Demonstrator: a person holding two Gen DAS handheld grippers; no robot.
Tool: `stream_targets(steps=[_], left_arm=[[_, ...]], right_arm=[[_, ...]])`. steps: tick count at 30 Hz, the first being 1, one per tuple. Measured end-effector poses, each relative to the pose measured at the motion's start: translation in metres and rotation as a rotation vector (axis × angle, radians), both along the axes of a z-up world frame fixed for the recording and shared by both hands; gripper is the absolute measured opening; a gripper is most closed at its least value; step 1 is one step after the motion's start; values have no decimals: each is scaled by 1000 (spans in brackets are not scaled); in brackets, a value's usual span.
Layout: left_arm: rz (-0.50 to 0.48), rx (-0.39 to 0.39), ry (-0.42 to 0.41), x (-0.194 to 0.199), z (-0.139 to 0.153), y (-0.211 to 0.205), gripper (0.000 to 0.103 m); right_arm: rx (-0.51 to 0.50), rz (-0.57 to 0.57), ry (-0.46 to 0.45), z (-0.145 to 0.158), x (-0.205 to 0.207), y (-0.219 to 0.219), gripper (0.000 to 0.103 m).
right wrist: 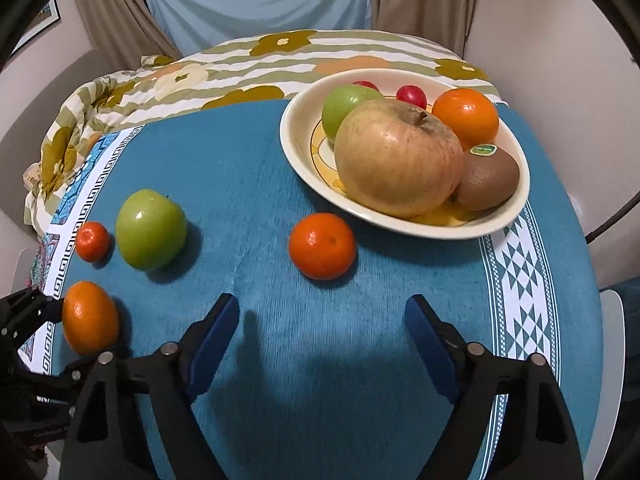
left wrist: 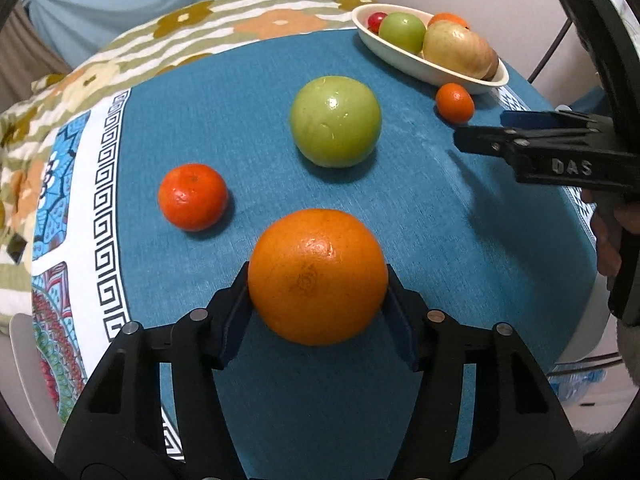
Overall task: Organize fruits
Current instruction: 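Grasp the large orange with the left tool while the right tool grasps a small tangerine, then lift and carry the large orange and tangerine toward the white bowl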
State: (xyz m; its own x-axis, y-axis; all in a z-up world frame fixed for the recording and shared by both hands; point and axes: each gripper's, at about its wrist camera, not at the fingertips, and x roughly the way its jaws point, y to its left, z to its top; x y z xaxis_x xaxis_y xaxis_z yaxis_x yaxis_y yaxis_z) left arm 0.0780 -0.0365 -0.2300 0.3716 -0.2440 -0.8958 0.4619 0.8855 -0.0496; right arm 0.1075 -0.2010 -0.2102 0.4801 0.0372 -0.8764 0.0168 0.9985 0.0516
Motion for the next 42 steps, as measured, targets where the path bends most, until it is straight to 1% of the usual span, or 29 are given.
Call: stream_targets(steps=[3,10,12,18,19,22,30,36,42], left_arm=[[2,6,-1,0,0,0,63],[20,3,5,0,0,0,63],[24,5,7,1,0,0,63],[40,4,13,1,1,1,63],[42,5,14,1,1,1,63],[52,8,17,1,2,2,63],[88,1,1,0,17,4,63],[97,-9,-22,1,44,-3,63],[100,-31,-54,16,78,-22,63]], right_arm=[[11,-15,5,-2,8,0,74],[27,-50,0,-5,19,0,59],[23,-56,3,-5,21,0,57],[12,-49,2,-5,25,1,39],[21,-44,0,-4,25,1,34],[9,-38,-4,-3,25,3,34],[48,-22,-9,8,16,0,34],[79,15,-7,25,6,-2,34],[86,66,-29,55,-4,-10,34]])
